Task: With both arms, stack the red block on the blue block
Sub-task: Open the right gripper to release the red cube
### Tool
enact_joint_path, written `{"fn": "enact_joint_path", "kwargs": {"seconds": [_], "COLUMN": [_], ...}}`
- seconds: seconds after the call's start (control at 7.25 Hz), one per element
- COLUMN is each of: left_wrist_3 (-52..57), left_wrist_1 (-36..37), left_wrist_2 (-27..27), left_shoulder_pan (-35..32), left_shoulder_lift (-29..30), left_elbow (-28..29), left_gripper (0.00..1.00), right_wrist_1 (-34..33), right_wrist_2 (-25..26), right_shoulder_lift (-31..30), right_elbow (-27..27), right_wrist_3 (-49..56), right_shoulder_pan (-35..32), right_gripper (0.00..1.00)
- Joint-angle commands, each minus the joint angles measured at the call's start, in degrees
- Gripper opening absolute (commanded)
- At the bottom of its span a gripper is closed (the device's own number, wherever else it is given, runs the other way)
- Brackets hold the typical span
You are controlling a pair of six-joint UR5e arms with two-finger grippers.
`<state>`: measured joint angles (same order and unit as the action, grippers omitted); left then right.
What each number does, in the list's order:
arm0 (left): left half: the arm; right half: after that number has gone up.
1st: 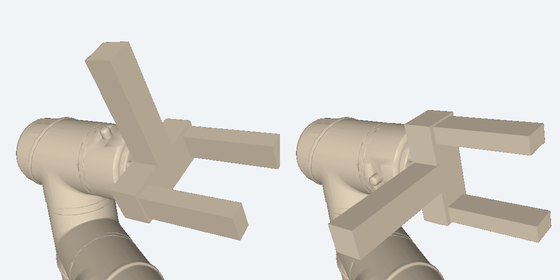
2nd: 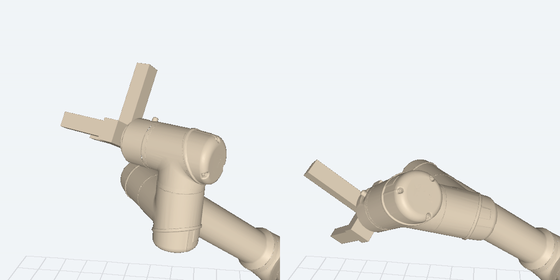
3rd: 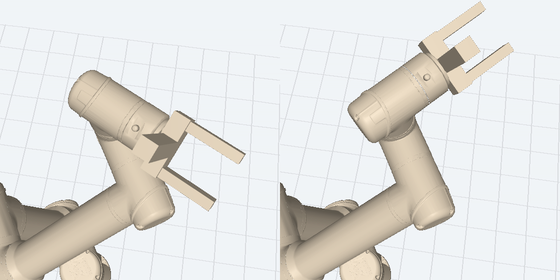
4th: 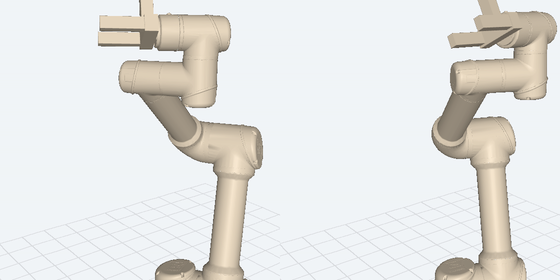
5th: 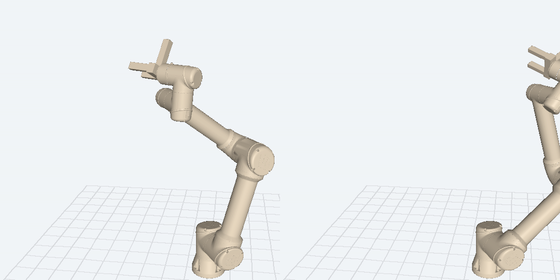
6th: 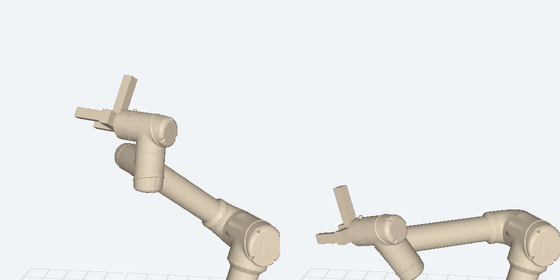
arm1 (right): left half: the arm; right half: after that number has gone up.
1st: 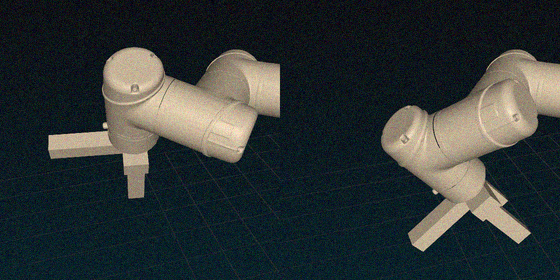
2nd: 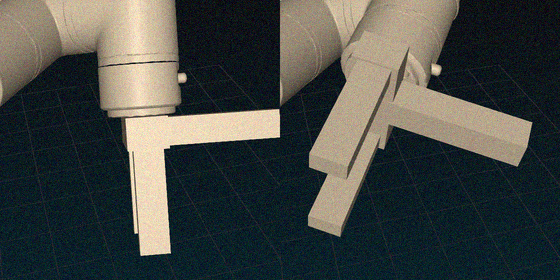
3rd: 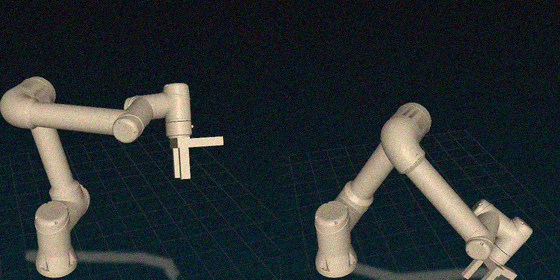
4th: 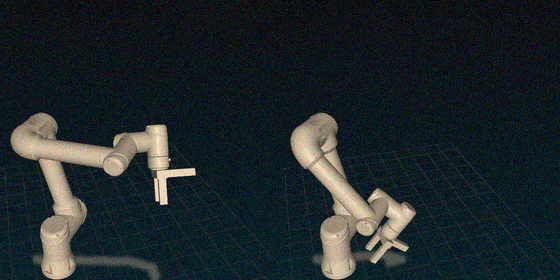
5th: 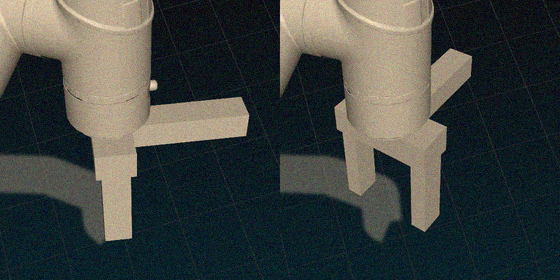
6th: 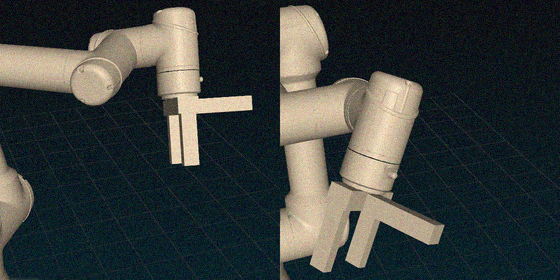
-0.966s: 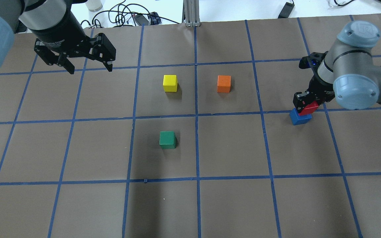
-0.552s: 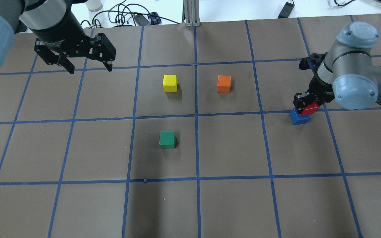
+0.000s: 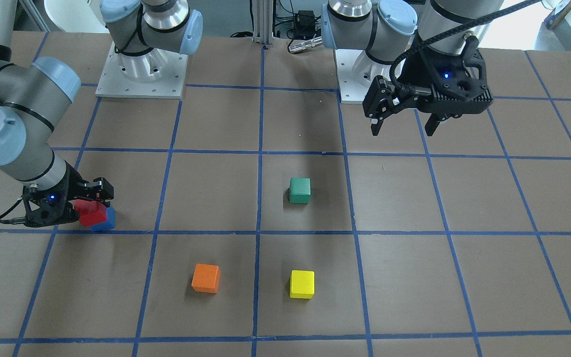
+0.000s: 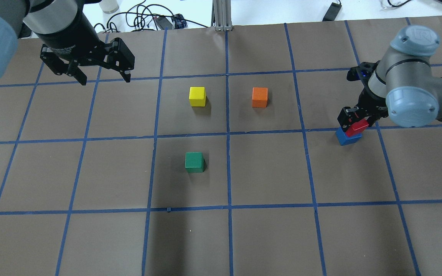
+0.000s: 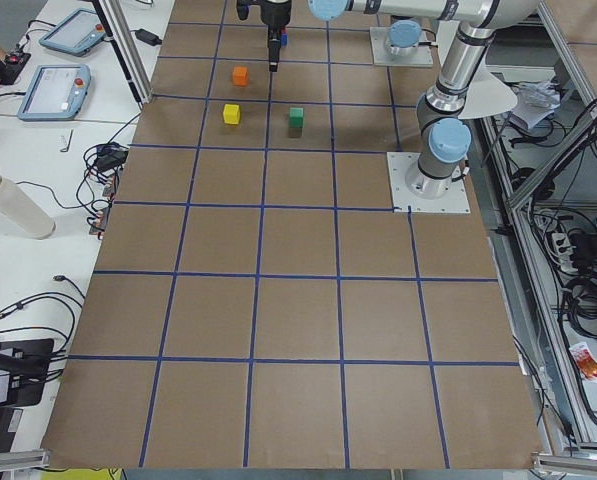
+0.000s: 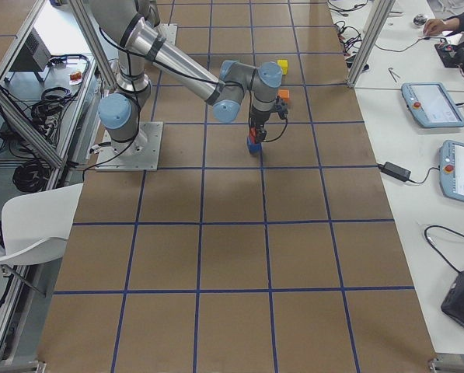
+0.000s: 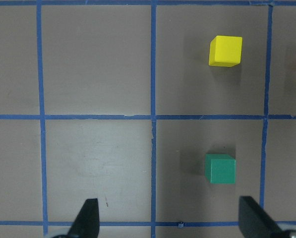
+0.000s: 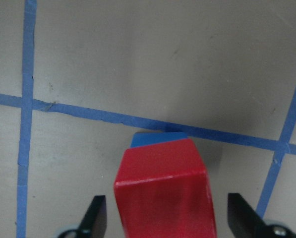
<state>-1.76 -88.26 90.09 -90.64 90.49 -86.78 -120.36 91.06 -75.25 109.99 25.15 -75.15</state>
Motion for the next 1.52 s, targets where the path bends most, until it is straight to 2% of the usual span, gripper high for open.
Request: {"fn": "enact_joint_path", "kwargs": {"seconds": [0.0, 0.28, 0.69, 0.97, 1.1, 1.38], "left_wrist_3": [0.0, 0.1, 0.0, 0.0, 0.0, 0.0], "left_wrist_1": [-0.1, -0.1, -0.1, -0.1, -0.1, -0.1], "left_wrist_2": [0.1, 0.1, 0.1, 0.0, 0.0, 0.0], "left_shoulder_pan": [0.0, 0.0, 0.0, -0.1, 0.0, 0.0], "left_shoulder_lift": [-0.4, -0.5, -0.6, -0.6, -0.6, -0.7], "left_elbow": [-0.2, -0.3, -0.6, -0.5, -0.4, -0.7], "left_gripper": [1.0, 1.0, 1.0, 1.0, 1.0, 1.0], "right_wrist_1": [0.4, 1.5, 23.1, 30.7, 33.4, 34.0], "right_wrist_2": [-0.1, 0.1, 1.5, 2.2, 1.3, 1.1], "right_shoulder_lift": [-0.4, -1.4, -5.2, -6.7, -6.8, -6.7], "right_elbow": [-0.5, -2.7, -16.2, -24.3, -25.1, -24.2], "right_wrist_3": [-0.2, -0.7, -7.8, -14.5, -14.5, -14.7], "right_shoulder_pan": [0.0, -0.1, -1.2, -7.1, -9.6, -11.5], "right_gripper": [1.0, 1.0, 1.0, 1.0, 1.0, 1.0]}}
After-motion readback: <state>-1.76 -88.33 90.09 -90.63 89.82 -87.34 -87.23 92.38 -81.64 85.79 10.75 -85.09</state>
